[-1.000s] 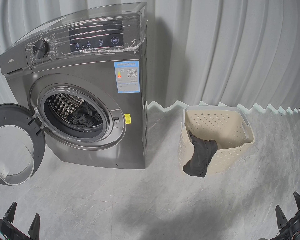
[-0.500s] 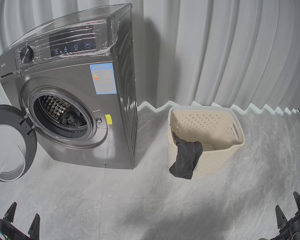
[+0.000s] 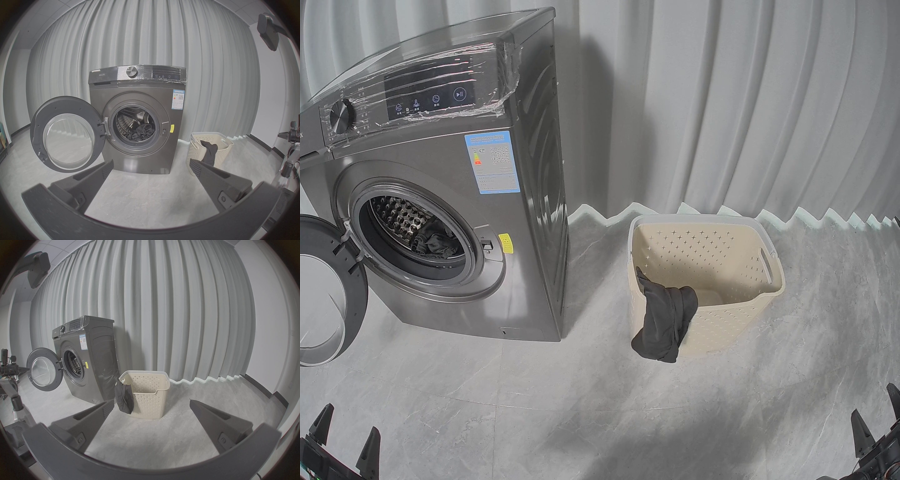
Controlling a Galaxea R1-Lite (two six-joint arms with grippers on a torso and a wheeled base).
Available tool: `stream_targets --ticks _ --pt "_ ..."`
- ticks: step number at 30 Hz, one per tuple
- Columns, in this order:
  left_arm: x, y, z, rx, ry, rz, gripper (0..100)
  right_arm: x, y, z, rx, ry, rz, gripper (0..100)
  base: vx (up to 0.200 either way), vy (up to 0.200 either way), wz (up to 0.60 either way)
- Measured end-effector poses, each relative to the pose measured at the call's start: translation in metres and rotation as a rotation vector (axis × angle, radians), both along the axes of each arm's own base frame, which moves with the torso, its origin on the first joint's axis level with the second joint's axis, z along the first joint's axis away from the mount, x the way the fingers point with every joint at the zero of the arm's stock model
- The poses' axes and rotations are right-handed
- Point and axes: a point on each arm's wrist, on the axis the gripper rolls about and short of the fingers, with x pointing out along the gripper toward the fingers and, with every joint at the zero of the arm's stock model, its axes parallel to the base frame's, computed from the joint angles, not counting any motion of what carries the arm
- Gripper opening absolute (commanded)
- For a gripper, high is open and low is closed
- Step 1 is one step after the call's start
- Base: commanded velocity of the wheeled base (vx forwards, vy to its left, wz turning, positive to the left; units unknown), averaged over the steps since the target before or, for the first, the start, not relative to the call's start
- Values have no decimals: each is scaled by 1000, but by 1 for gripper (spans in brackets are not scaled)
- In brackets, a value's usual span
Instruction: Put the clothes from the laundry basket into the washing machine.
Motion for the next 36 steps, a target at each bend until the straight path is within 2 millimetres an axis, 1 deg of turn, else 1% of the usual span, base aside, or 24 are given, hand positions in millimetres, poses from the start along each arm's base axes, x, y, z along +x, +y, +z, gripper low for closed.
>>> stream_targets --ticks 16,28,36 --pt "0 0 0 3 0 0 100 0 0 0 3 0 -1 100 0 0 0" --pt "0 0 0 -2 0 -1 100 0 0 0 13 0 -14 100 200 0 0" --pt "0 0 0 -3 0 -2 100 0 0 2 14 -21 -24 100 0 0 0"
